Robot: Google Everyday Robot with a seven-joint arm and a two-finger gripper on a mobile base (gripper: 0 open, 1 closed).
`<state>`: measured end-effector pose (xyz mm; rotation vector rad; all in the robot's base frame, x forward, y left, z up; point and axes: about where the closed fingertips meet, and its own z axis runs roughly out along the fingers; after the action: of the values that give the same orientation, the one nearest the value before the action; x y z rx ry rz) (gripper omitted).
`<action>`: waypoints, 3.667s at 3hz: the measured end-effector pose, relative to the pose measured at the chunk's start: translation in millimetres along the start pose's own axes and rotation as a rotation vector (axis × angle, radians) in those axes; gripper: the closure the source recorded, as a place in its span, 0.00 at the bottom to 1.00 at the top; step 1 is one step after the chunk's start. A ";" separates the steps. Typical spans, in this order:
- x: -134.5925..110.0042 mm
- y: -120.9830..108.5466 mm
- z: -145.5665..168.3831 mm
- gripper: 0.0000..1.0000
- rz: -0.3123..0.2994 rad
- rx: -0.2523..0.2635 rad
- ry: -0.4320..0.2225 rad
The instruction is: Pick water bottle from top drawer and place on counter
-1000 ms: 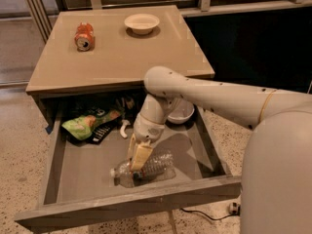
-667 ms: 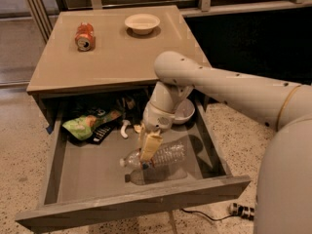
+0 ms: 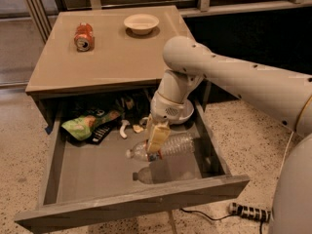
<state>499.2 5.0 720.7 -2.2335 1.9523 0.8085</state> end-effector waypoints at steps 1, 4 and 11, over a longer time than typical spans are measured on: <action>-0.5 -14.8 -21.3 1.00 0.010 0.038 0.009; 2.2 -69.9 -112.0 1.00 0.077 0.176 0.038; 84.4 -101.5 -278.1 1.00 0.341 0.550 0.077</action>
Offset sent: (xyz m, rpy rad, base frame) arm 0.1210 -0.0458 0.0880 -0.0906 -0.1298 -0.1390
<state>693.6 -158.0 895.0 -1.6637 2.2722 0.1599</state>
